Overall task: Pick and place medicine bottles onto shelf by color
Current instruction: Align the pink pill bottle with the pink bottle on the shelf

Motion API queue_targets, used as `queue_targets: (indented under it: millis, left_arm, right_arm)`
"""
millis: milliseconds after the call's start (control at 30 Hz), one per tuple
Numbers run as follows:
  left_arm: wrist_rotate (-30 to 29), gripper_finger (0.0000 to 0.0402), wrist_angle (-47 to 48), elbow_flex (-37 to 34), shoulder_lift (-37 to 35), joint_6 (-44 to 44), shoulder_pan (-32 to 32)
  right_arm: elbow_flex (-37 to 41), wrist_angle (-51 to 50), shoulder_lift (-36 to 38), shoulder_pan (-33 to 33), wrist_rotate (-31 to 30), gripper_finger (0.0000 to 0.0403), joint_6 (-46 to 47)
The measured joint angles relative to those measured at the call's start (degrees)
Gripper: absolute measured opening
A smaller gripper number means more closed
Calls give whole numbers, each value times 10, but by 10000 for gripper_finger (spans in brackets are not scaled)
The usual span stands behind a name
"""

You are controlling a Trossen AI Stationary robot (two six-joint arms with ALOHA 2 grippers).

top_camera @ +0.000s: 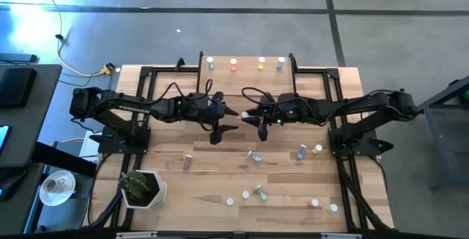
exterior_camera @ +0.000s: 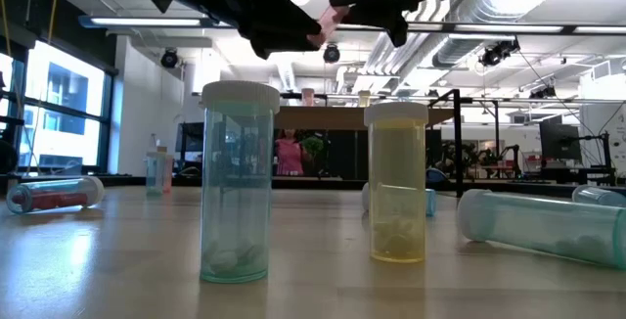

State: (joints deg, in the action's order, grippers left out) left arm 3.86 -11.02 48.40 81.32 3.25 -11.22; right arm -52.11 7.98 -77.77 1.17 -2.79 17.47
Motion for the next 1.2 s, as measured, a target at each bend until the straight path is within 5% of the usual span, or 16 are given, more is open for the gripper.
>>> queue_targets:
  millis: [500,1200]
  left_arm:
    - [0,225,10,0,0,0,0]
    - [-1,98,14,0,0,0,0]
  right_arm:
    - [-86,-66,-72,0,-1,108,-41]
    - [-90,-88,-72,0,0,108,-39]
